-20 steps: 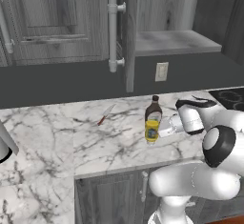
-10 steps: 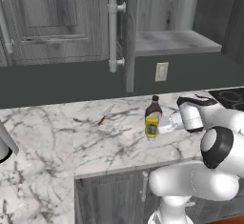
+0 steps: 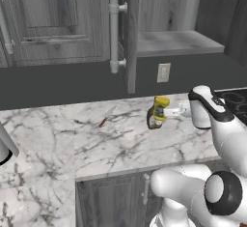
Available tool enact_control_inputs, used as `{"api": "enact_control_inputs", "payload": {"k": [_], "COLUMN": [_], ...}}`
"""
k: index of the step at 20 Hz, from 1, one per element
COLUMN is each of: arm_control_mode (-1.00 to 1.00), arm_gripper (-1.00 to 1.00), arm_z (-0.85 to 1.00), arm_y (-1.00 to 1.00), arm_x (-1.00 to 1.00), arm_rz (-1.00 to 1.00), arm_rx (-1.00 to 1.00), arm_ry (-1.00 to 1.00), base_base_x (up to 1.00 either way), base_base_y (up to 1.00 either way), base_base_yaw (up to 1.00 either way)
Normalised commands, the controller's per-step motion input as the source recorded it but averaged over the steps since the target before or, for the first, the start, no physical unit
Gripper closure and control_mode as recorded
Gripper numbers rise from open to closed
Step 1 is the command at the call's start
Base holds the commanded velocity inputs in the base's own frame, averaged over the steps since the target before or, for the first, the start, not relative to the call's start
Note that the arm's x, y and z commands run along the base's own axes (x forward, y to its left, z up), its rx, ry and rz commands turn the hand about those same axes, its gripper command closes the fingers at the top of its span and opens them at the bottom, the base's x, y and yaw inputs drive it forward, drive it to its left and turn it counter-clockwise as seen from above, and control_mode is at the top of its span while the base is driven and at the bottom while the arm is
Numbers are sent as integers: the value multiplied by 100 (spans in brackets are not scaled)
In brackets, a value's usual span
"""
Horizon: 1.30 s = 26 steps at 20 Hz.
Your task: Pick the syrup bottle and mustard from the counter and place them in the cabinet.
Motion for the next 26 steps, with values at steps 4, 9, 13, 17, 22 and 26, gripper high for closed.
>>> {"api": "enact_control_inputs", "payload": {"k": [4, 9, 13, 17, 22, 26], "arm_control_mode": [-100, -100, -100, -100, -100, -100], "arm_gripper": [100, 100, 100, 100, 100, 100], "arm_z": [100, 99, 100, 100, 94, 71], "arm_y": [-3, -11, -20, -39, -47, -56], "arm_x": [-16, -12, -2, 0, 0, -16], "arm_rz": [-32, -32, -28, -24, -21, -14], "arm_rx": [0, -2, -3, -6, -9, -10], "arm_ry": [-3, 0, 3, 11, 15, 15], "base_base_x": [0, 0, 0, 0, 0, 0], "base_base_y": [0, 0, 0, 0, 0, 0], "base_base_yaw": [0, 0, 0, 0, 0, 0]}}
